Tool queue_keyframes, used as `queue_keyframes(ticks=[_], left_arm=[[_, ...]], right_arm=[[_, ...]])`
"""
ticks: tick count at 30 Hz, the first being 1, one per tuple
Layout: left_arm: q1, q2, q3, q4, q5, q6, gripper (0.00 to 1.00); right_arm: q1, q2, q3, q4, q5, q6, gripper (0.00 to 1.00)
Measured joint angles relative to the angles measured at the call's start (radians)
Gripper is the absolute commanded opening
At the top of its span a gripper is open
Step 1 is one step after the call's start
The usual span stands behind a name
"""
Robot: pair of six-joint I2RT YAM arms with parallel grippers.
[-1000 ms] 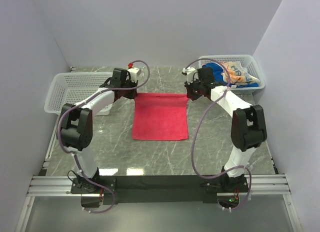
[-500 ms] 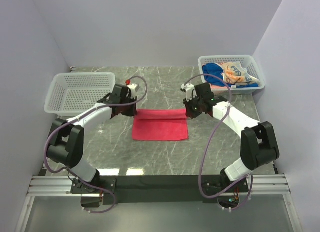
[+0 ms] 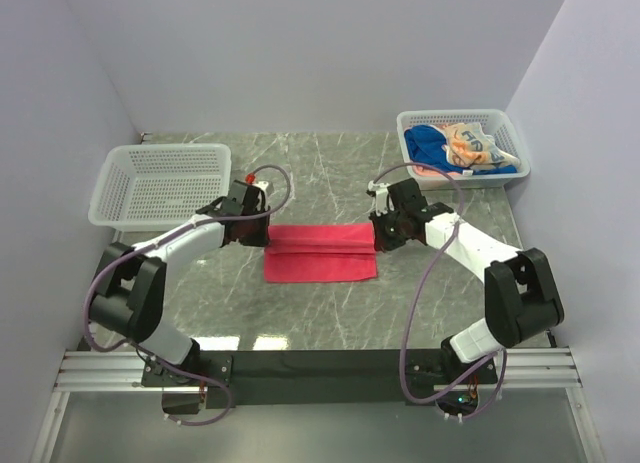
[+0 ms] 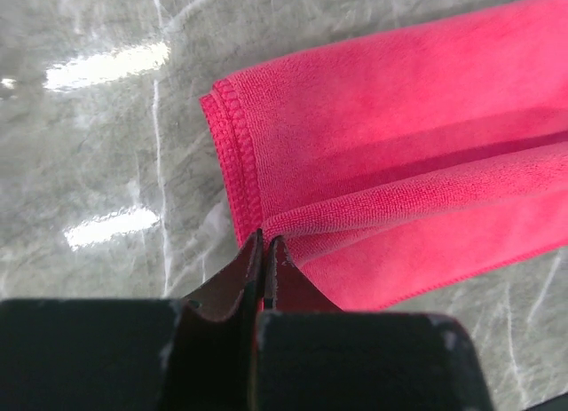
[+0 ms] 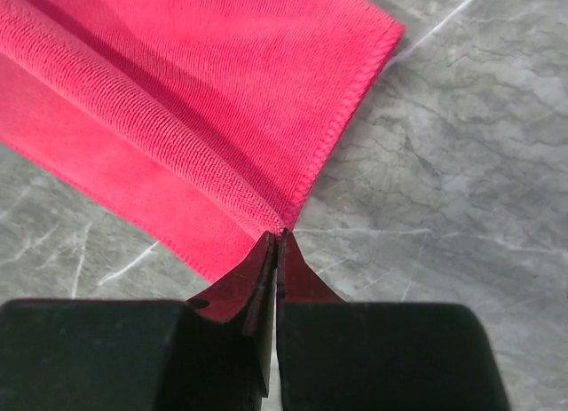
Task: Fold and stack the towels
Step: Fold the towel
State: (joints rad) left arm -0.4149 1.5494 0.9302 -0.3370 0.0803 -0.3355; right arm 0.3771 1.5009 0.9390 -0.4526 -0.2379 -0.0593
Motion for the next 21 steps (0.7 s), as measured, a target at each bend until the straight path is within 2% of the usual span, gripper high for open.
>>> queue_keyframes(ticks=[8,14,21], left_arm=[[-0.002,-0.111,-0.004,-0.044,-0.007,-0.027,0.01],[-0.009,-0.184,-0.097,-0.038,0.001,-0.088,0.01],[-0.029,-0.179,-0.180,-0.015,0.001,-0.160,0.08]], right_arm=[[0.001,-0.077,-0.010,-0.021,0.018,0.070,0.00],[0.023,-0.087,-0.018,-0.051,0.025,0.131,0.00],[0.024,-0.042,-0.027,-0.054,0.021,0.212,0.00]])
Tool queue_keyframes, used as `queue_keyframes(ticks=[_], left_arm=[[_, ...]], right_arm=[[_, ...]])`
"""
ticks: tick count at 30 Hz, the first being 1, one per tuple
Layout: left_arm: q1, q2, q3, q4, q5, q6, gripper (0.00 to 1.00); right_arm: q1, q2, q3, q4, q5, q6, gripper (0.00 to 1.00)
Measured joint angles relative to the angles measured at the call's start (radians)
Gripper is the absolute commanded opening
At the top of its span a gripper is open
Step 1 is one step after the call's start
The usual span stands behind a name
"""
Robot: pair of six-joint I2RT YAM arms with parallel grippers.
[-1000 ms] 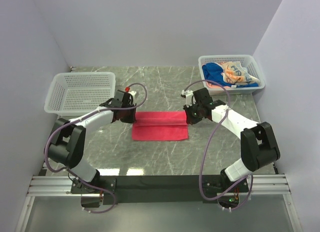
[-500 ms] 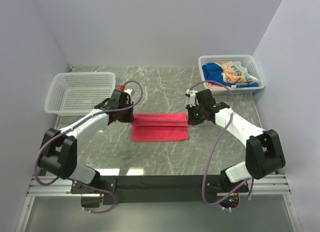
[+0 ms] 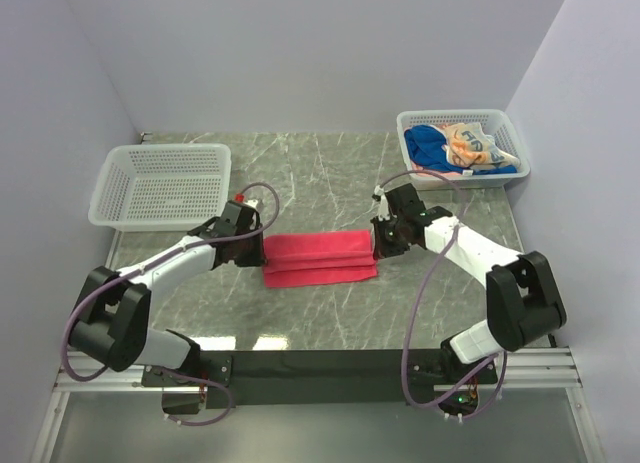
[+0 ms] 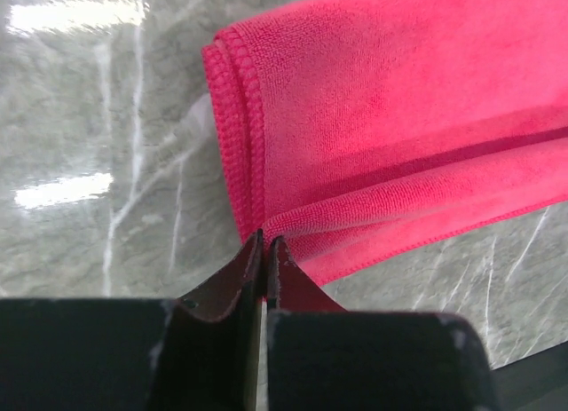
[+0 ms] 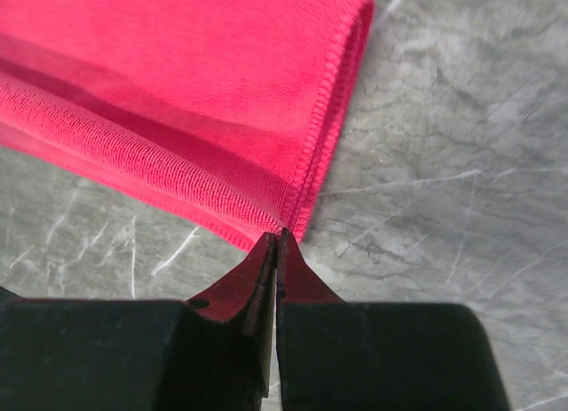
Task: Fold and stack the towels
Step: Fold the towel
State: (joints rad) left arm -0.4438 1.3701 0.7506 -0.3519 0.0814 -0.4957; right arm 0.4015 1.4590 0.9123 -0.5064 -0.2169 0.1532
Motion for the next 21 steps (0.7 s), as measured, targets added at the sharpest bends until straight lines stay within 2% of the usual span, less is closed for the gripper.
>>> queue_keyframes(ticks=[10,13,14,15,16,17,19,20,21], left_arm=[[-0.051,0.017,-0.014,0.013,-0.028,-0.056,0.10],[-0.053,-0.019,-0.022,0.011,-0.031,-0.071,0.17],[-0.054,-0.027,-0.023,0.009,-0.032,-0.074,0.23],[-0.055,-0.039,-0.023,0.005,-0.036,-0.077,0.26],[-0.056,-0.048,-0.023,0.001,-0.039,-0.080,0.33],[-0.058,-0.063,-0.023,-0.011,-0.045,-0.086,0.50],[-0.060,-0.100,-0.026,-0.031,-0.054,-0.098,0.64],[-0.061,-0.127,-0.029,-0.043,-0.056,-0.104,0.72],[-0.062,-0.158,-0.031,-0.056,-0.059,-0.112,0.75]], right_arm=[[0.000,0.055,-0.021,-0.011,0.021,0.053,0.01],[0.001,0.053,-0.023,-0.010,0.025,0.065,0.10],[0.002,0.052,-0.025,-0.010,0.026,0.069,0.18],[0.002,0.047,-0.029,-0.007,0.026,0.076,0.21],[0.002,0.041,-0.034,-0.007,0.027,0.080,0.24],[0.005,0.033,-0.038,-0.012,0.033,0.083,0.32],[0.009,0.006,-0.039,-0.021,0.040,0.092,0.43],[0.011,-0.017,-0.041,-0.025,0.043,0.095,0.55],[0.015,-0.049,-0.042,-0.030,0.045,0.100,0.57]])
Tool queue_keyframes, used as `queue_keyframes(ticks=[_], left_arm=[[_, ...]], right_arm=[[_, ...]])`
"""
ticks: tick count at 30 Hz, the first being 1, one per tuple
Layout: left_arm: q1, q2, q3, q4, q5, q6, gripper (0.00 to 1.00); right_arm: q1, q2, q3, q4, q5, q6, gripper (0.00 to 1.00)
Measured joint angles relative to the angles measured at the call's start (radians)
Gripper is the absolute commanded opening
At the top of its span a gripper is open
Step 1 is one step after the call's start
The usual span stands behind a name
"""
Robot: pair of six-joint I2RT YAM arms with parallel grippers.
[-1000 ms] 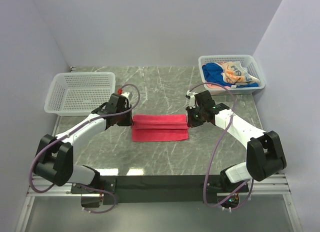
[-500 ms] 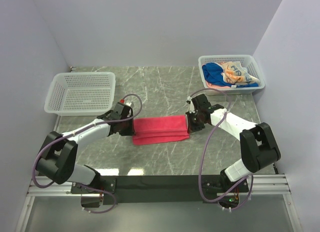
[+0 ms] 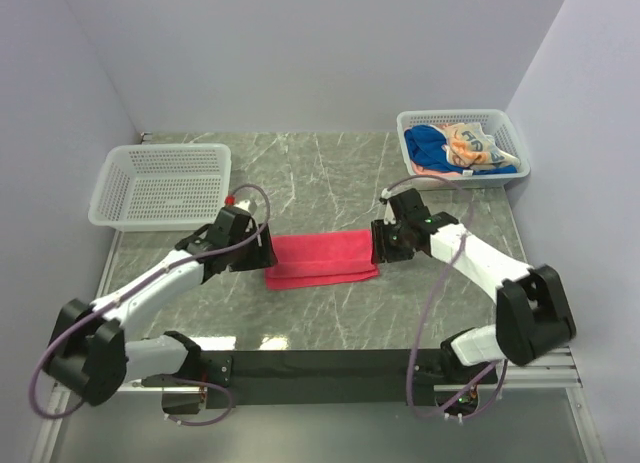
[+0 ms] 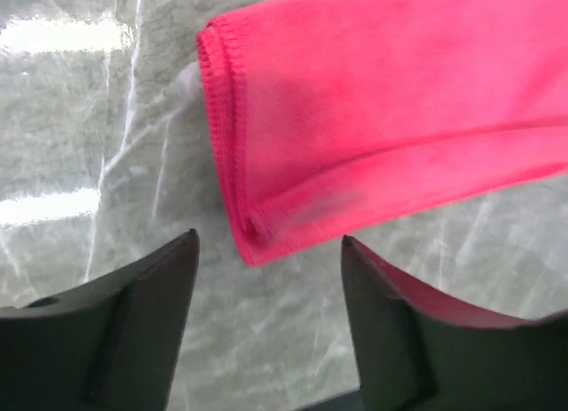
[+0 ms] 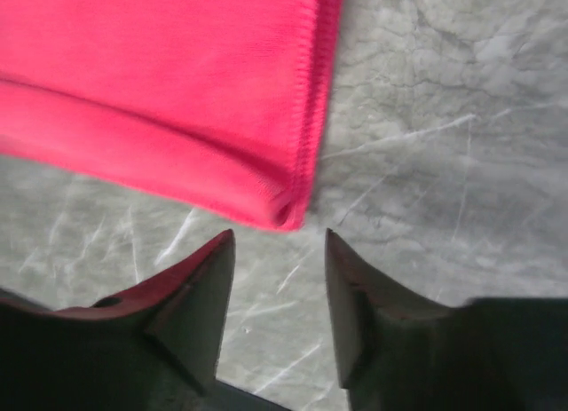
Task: Fold and stack the towels
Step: Fold the towel
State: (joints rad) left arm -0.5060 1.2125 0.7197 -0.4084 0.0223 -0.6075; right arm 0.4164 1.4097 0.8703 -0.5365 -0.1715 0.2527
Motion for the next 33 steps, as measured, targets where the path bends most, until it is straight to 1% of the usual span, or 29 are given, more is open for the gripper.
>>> queue_keyframes(ticks=[2,6,9,12,15,19,22,24,27,33], left_arm=[[-0.005,-0.079,0.000,-0.026,-0.003,-0.019,0.77],[-0.032,-0.238,0.008,-0.051,-0.031,-0.066,0.75],[-0.048,-0.260,0.046,-0.045,-0.044,-0.095,0.72],[-0.066,-0.174,0.108,-0.032,-0.053,-0.116,0.67],[-0.092,-0.014,0.172,0.014,-0.064,-0.120,0.64],[-0.117,0.167,0.204,0.059,-0.069,-0.124,0.60],[-0.140,0.267,0.207,0.072,-0.073,-0.135,0.54],[-0.153,0.294,0.197,0.084,-0.073,-0.142,0.52],[-0.174,0.297,0.159,0.107,-0.073,-0.160,0.50],[-0.213,0.230,0.008,0.149,-0.073,-0.212,0.50]], right_arm=[[0.017,-0.081,-0.001,-0.009,0.004,0.002,0.62],[0.083,-0.246,0.001,0.005,0.005,0.027,0.62],[0.124,-0.279,0.006,0.051,0.001,0.064,0.59],[0.134,-0.231,0.012,0.122,-0.002,0.108,0.57],[0.134,-0.128,0.027,0.187,0.002,0.151,0.57],[0.138,0.022,0.045,0.256,0.002,0.196,0.56],[0.143,0.104,0.046,0.292,-0.002,0.210,0.55],[0.150,0.143,0.044,0.311,-0.007,0.220,0.53],[0.161,0.154,0.016,0.342,-0.016,0.229,0.50],[0.188,0.111,-0.095,0.392,-0.036,0.248,0.43]])
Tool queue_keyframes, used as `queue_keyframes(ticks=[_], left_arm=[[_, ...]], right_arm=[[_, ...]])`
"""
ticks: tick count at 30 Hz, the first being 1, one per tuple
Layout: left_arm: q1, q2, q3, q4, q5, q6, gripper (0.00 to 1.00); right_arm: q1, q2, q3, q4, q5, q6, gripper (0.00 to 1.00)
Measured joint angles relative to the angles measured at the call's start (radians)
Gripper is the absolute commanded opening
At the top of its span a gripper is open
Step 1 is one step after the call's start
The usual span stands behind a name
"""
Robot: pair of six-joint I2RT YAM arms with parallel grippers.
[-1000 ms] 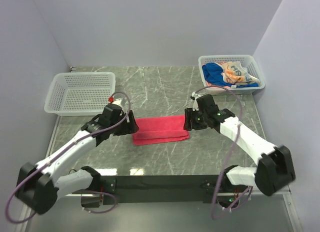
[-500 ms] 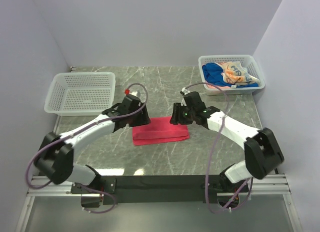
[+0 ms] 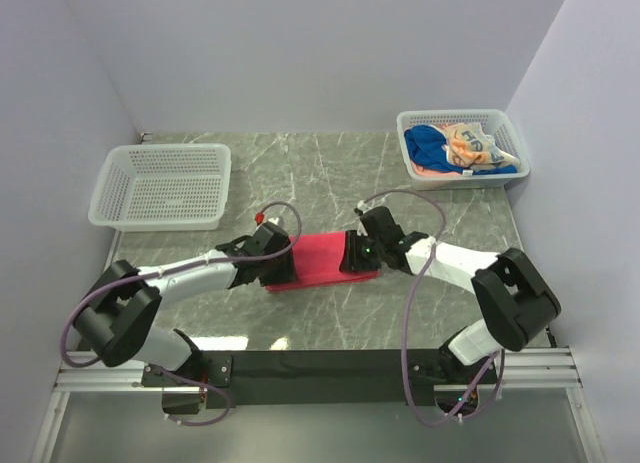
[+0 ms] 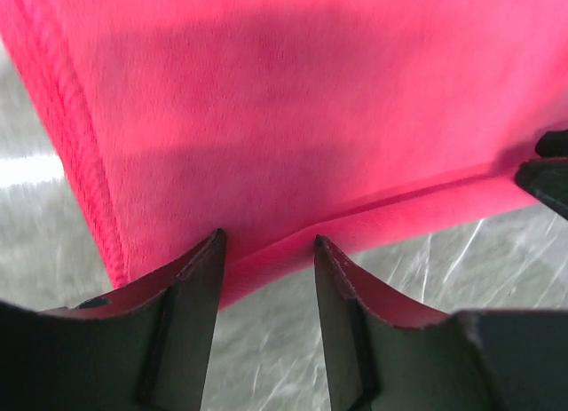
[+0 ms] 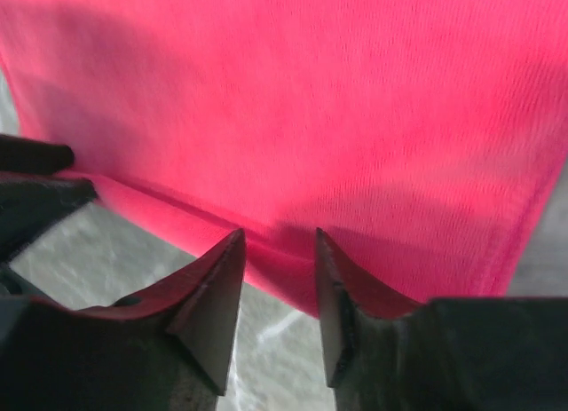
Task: Fold and stack the towels
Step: Fold the towel
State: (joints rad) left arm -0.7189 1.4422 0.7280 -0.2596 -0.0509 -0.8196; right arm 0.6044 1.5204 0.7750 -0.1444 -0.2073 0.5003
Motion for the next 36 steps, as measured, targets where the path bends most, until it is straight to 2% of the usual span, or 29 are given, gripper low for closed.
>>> queue_keyframes(ticks=[7,15,21,28,33,36], left_arm=[[-0.027,-0.122,-0.101,0.009,-0.026,-0.053,0.52],[-0.032,-0.240,-0.089,-0.015,-0.095,-0.093,0.53],[-0.035,-0.228,-0.106,0.033,-0.132,-0.132,0.47],[-0.030,-0.199,-0.243,0.125,-0.163,-0.218,0.44],[-0.021,-0.222,-0.266,0.161,-0.156,-0.256,0.54],[-0.020,-0.268,-0.264,0.121,-0.162,-0.254,0.65]], right_arm=[[0.005,-0.159,-0.148,0.032,-0.020,0.040,0.41],[0.005,-0.339,-0.185,0.122,0.002,0.096,0.41],[-0.020,-0.349,-0.285,0.240,0.047,0.179,0.41],[-0.161,-0.316,-0.475,0.352,0.027,0.328,0.41],[-0.180,-0.320,-0.482,0.370,0.022,0.358,0.41],[-0.187,-0.346,-0.464,0.331,0.031,0.338,0.41]])
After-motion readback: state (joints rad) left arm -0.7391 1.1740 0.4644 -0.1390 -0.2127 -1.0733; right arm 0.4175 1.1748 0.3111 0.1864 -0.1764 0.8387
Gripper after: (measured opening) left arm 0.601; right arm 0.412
